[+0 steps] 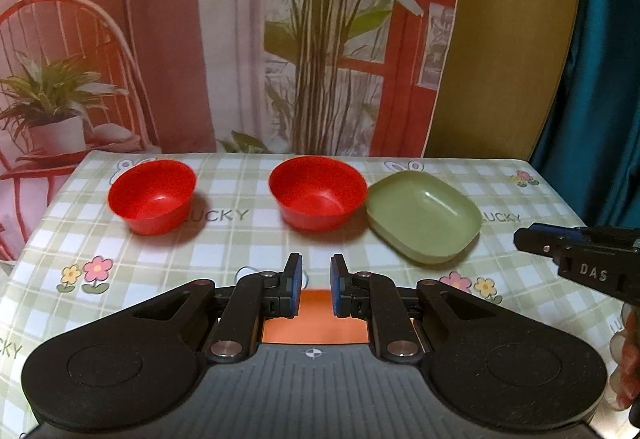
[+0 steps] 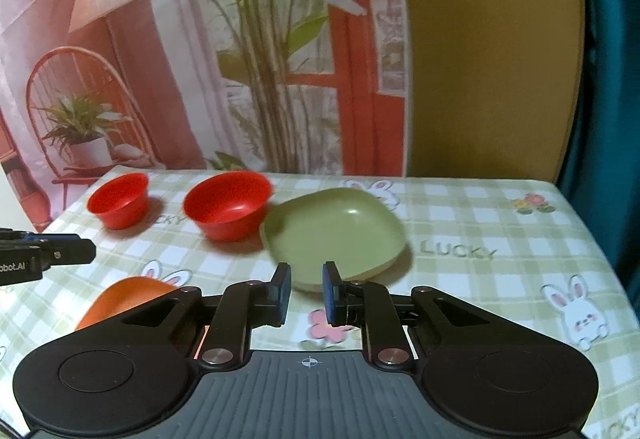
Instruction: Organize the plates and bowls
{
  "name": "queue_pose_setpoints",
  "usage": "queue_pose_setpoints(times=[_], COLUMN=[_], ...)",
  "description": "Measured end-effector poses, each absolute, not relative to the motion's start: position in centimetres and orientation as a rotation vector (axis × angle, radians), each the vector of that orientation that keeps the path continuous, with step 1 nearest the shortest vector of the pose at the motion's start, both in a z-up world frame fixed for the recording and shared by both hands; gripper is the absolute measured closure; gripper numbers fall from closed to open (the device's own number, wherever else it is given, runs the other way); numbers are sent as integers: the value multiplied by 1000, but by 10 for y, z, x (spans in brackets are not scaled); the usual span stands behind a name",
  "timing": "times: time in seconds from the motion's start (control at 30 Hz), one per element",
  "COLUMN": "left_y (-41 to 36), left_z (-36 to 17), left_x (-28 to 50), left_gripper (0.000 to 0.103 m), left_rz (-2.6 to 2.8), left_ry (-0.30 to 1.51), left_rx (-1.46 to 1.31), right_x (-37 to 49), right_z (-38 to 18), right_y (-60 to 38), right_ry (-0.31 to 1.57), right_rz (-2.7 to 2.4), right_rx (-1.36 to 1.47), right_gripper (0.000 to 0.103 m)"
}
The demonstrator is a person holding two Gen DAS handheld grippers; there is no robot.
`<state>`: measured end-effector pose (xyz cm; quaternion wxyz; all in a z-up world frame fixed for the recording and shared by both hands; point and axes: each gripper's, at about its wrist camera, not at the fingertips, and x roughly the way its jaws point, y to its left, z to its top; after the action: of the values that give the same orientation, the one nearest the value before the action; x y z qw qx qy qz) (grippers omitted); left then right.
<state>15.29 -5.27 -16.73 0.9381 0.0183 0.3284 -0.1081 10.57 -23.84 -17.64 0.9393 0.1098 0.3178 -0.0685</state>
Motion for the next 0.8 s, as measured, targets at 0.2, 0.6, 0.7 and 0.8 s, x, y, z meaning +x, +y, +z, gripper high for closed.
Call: queue_pose_setpoints(times=[0.2,0.6,0.7,0.8], left_y=[-66,-92,-95,-95], left_z=[-166,-179,-184,-189], left_x=[166,212,224,236], left_gripper=[68,67,67,66], left_rz=[-237,-253,-265,-280], left_ry=[651,709,728,746], left_rx=[48,61,47,28], right_x=[108,130,140,149], right_z=[-171,-192,-203,-213], right_y=[-270,-326,-339,-349], right_ry=[636,664,683,700], right_rz=[-152,-180,-189,-193], right_rx=[210,214,219,233], right_gripper=[87,87,87,87])
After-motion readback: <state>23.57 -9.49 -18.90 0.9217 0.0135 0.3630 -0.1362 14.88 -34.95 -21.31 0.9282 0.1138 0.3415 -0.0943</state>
